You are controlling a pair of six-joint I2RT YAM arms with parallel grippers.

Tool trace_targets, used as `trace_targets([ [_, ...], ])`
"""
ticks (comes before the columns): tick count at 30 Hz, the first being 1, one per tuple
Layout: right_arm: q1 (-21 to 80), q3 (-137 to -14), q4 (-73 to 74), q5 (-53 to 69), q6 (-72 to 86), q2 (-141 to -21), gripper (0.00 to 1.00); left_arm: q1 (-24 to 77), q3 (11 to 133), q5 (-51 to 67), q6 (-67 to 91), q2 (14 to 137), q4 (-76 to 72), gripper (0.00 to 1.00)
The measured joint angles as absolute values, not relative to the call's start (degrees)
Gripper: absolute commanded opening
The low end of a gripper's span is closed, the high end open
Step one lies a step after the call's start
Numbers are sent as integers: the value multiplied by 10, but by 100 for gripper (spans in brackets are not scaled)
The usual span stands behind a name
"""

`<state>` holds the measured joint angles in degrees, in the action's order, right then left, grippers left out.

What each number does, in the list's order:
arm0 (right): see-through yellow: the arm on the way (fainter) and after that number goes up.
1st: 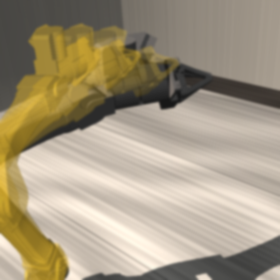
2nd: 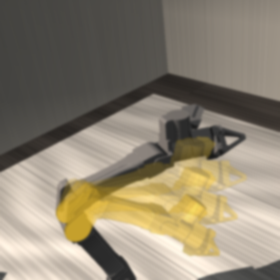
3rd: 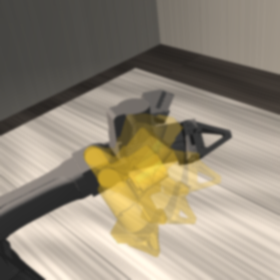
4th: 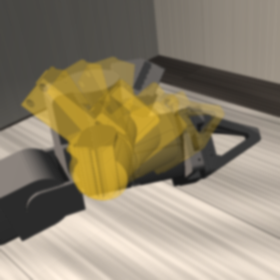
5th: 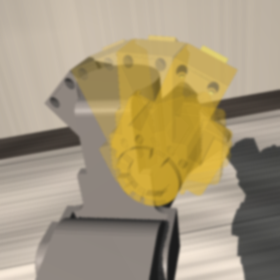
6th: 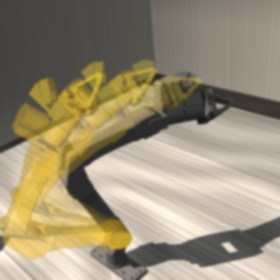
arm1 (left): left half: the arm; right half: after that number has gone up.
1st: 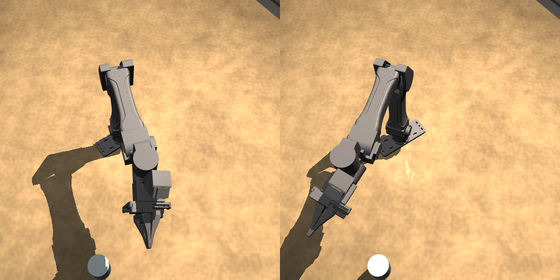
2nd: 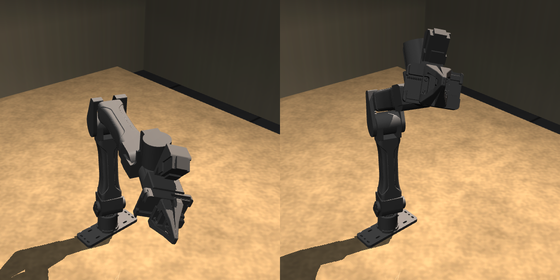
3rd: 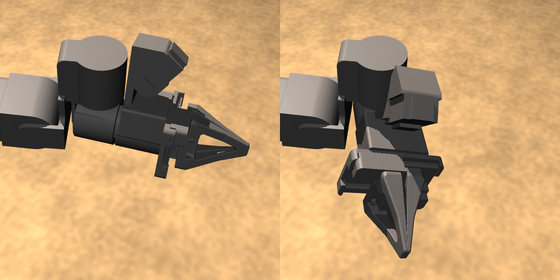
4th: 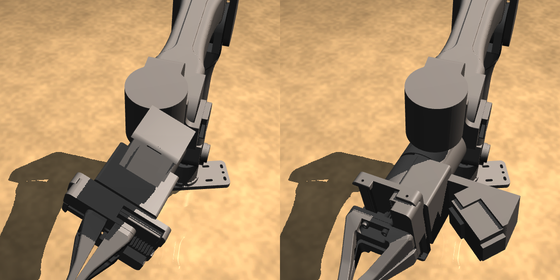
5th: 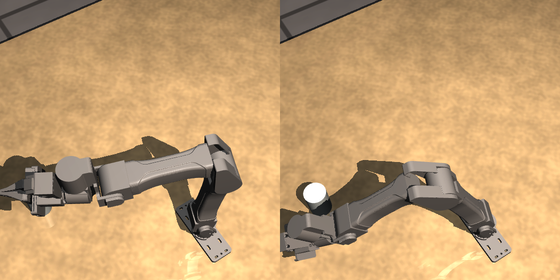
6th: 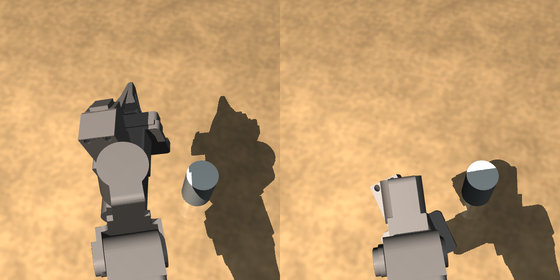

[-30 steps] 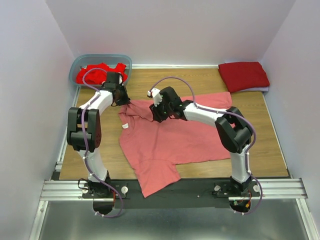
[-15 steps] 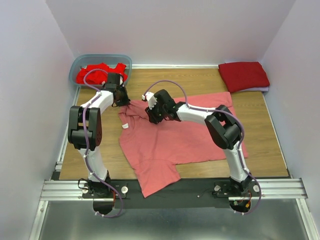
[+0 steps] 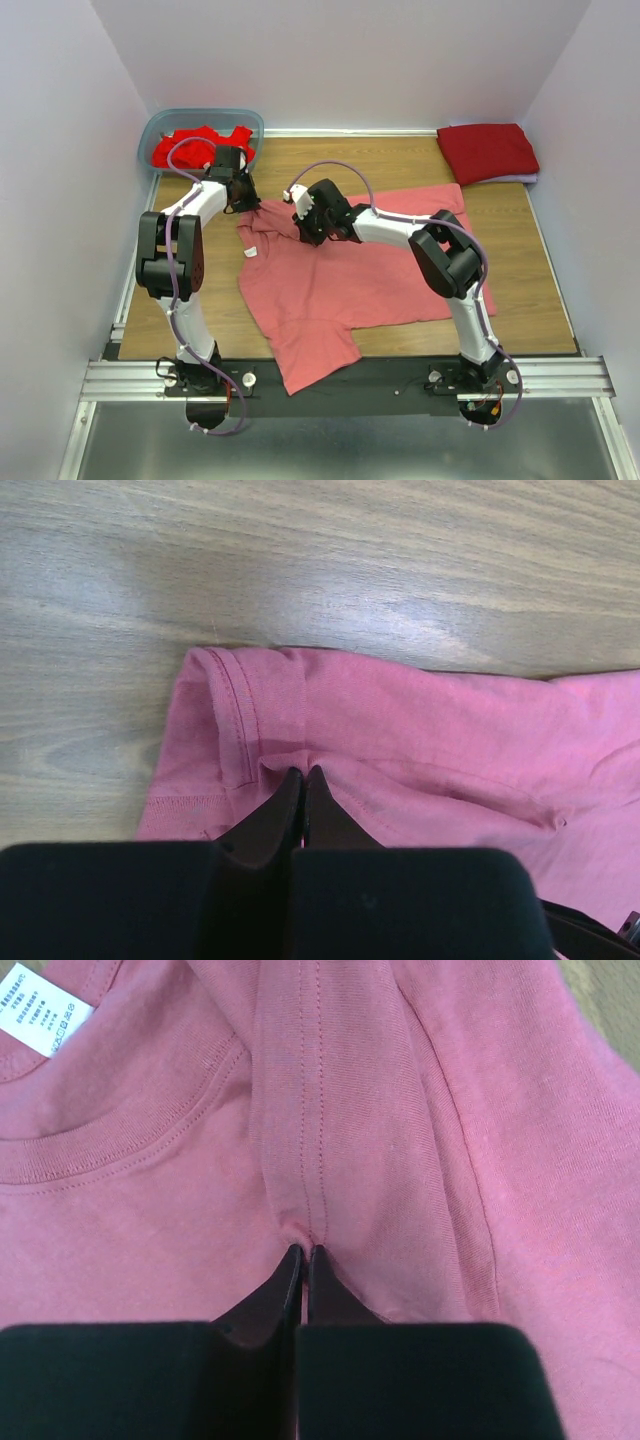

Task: Fold and stack the t-shirts
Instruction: Fold the tshirt

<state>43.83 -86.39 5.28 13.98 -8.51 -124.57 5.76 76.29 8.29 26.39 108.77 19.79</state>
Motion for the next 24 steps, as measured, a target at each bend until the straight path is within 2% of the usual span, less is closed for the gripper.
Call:
trace_targets([
  [2,438,-864,53,140,-86,-1246,1,58,763,82,263,1088,198,0],
  [10,439,-857,71,138,-86,-1217,0,58,756,68,264,1057,211,0],
  [17,439,-846,84,138,-87,-1166,0,62,689,64,272,952,221,0],
  [24,439,-812,105,138,-94,-1143,0,73,608,65,285,906,230,0],
])
